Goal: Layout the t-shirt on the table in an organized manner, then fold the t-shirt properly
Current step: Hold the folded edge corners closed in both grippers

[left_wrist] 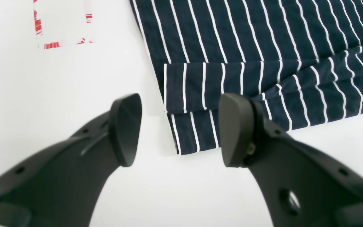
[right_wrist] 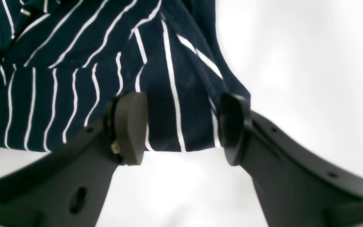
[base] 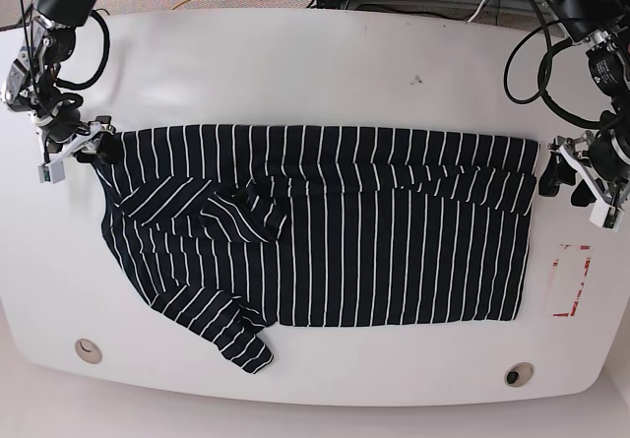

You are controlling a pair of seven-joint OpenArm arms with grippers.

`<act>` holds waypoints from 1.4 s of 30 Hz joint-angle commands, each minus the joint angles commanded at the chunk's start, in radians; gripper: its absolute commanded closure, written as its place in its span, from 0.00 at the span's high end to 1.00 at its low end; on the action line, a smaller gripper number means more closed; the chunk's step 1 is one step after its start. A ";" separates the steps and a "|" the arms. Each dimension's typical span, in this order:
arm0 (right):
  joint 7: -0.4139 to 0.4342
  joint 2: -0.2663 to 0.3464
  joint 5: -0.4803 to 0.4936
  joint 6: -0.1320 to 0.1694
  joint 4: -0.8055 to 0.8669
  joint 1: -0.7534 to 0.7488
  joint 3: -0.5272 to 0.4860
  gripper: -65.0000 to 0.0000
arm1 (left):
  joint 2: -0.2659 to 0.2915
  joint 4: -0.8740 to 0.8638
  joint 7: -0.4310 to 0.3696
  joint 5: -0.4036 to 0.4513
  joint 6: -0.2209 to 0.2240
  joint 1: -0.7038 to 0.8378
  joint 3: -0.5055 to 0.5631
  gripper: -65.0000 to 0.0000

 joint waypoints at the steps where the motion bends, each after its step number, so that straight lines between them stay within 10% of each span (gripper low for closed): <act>1: 0.000 0.006 0.000 0.000 0.000 0.000 0.000 0.54 | 0.000 0.000 0.000 0.000 0.000 0.000 0.000 0.56; 13: 0.120 -0.048 -0.262 0.000 -0.011 0.002 0.002 0.55 | 0.000 0.000 0.002 -0.026 0.000 0.006 0.000 0.56; 30: 0.123 -0.107 -0.272 0.000 -0.058 0.002 0.002 0.53 | 0.000 0.000 0.002 -0.026 0.000 0.029 0.002 0.56; 37: 0.150 -0.106 -0.272 0.000 -0.127 0.002 0.002 0.14 | -0.003 -0.002 0.002 -0.021 0.000 0.031 0.000 0.56; 42: 0.152 -0.106 -0.273 0.000 -0.129 -0.002 0.002 0.08 | -0.002 -0.012 0.002 -0.017 0.000 0.031 -0.002 0.56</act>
